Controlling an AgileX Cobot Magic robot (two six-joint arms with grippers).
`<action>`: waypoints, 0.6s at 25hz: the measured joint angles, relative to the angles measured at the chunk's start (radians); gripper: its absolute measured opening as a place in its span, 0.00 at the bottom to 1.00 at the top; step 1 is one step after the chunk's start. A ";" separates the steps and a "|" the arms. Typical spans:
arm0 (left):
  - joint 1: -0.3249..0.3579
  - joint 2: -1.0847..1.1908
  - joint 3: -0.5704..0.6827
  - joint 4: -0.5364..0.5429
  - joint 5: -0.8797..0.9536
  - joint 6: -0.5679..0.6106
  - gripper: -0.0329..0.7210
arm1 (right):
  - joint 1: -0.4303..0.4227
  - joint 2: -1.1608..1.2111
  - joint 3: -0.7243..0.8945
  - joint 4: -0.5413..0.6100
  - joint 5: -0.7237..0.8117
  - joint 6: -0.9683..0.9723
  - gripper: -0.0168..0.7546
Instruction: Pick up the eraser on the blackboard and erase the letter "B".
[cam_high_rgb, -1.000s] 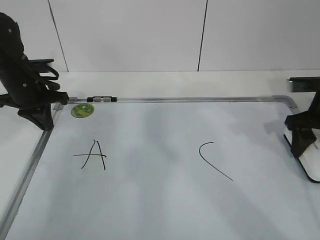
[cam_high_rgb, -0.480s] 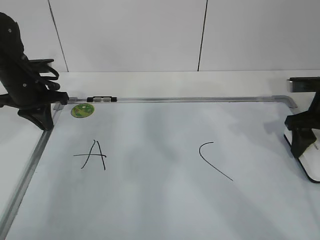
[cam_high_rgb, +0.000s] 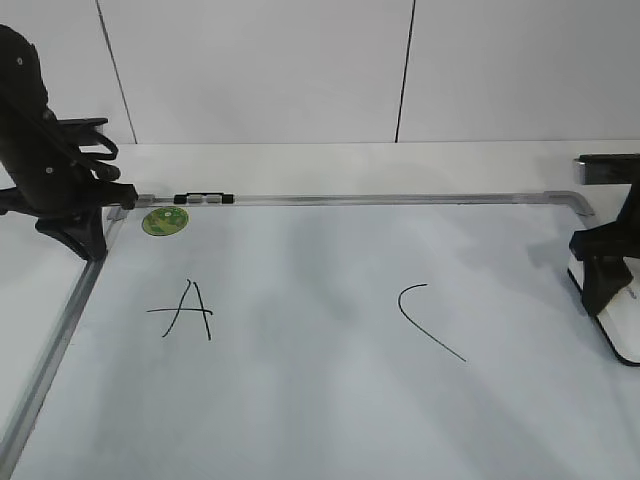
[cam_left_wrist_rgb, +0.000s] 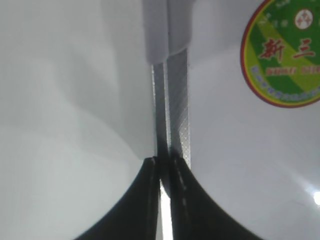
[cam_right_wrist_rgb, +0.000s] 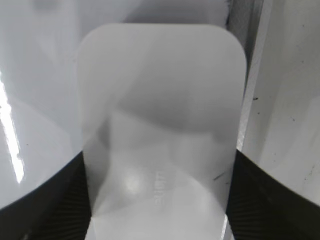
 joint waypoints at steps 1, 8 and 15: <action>0.000 0.000 0.000 0.000 0.000 0.000 0.06 | 0.000 0.000 0.000 0.000 0.000 0.000 0.74; 0.000 0.000 0.000 0.000 0.000 0.000 0.06 | 0.000 0.000 0.000 0.000 0.006 0.030 0.79; 0.000 0.000 0.000 0.000 0.000 0.000 0.06 | 0.000 0.000 -0.002 0.000 0.018 0.044 0.80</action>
